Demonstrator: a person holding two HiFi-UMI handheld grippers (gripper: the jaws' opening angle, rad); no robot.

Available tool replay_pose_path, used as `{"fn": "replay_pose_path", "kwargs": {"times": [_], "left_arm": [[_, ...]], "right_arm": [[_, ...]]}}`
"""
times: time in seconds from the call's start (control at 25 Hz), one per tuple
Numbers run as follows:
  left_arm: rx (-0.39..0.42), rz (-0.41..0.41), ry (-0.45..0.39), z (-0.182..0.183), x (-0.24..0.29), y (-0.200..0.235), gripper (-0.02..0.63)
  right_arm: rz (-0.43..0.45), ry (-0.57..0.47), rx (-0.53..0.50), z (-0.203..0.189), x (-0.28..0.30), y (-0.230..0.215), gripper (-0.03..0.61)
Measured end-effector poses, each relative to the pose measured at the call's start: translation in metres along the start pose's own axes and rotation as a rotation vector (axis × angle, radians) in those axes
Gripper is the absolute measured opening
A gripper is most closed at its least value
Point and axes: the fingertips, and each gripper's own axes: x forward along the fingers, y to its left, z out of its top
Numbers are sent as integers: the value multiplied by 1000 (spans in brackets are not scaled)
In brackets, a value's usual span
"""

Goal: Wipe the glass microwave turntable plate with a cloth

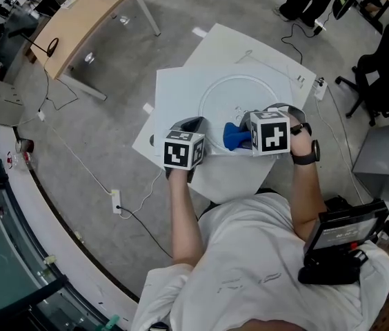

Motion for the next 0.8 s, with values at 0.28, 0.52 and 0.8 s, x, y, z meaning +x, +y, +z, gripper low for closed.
{"fn": "replay_pose_path", "kwargs": {"times": [0.28,0.52,0.8], "left_arm": [[0,9,-3,-1,1,-2,2],[-1,4,-1,-1,1,-3,2],[1,4,-2,0,1,-3,2]], "right_arm": [[-273,-88,56,24,9,-61,75],[-582,41,174,-12,-8,-118,74],[-586,167,316,-75,-39,-118,72]]}}
